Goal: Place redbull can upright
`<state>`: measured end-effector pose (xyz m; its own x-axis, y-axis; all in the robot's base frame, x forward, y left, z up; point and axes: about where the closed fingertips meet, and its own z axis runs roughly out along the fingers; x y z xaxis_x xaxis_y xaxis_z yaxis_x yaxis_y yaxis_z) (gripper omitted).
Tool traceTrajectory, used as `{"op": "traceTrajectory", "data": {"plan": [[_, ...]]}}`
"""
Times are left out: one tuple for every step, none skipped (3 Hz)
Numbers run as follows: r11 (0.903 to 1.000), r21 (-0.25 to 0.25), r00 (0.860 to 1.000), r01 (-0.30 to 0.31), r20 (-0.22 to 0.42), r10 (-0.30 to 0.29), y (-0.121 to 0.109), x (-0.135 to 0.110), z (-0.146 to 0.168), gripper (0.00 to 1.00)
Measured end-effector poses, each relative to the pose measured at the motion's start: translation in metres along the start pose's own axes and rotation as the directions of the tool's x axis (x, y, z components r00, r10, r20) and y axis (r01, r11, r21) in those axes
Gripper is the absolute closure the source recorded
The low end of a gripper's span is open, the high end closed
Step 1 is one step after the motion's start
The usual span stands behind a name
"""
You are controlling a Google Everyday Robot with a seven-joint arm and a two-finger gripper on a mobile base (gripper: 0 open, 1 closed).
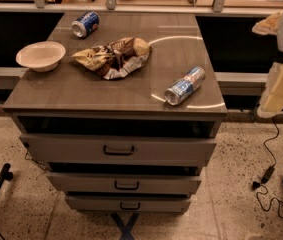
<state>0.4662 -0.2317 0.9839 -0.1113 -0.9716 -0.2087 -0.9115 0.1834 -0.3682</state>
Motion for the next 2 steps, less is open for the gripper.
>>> {"op": "traceTrajectory", "data": {"plan": [[0.9814, 0.050, 0.983, 0.185, -0.006, -0.185, -0.041, -0.001, 0.018, 0.00], [0.9695, -0.012, 0.969, 0.245, 0.038, -0.244, -0.080, -0.001, 0.053, 0.00]]}}
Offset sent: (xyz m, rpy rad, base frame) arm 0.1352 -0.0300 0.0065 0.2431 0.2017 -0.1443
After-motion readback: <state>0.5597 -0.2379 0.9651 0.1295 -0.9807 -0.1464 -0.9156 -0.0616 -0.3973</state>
